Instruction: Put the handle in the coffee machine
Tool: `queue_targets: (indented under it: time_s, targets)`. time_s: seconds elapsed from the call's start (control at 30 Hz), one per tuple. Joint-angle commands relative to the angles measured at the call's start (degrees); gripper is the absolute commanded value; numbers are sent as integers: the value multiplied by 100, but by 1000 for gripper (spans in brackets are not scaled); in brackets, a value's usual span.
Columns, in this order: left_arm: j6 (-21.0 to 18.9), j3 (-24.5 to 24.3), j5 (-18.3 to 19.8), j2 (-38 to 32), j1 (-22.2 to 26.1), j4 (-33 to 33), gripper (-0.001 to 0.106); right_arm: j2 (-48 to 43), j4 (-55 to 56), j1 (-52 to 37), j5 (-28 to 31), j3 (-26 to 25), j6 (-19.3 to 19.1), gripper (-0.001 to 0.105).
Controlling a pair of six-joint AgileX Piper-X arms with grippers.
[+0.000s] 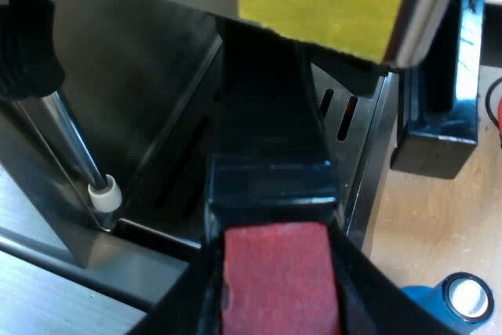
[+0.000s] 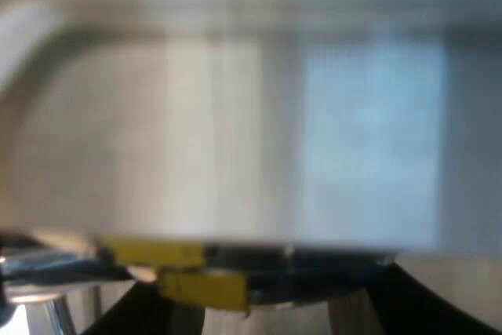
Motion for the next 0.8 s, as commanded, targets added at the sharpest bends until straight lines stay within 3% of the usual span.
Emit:
queue_targets:
  time_s: [0.03, 0.8]
  targets:
    - [23, -89, 948, -175, -52, -74, 1, -27, -228, 55, 27, -35, -148, 39]
    - [23, -89, 948, -175, -52, -74, 1, -27, -522, 53, 16, -35, -236, 39]
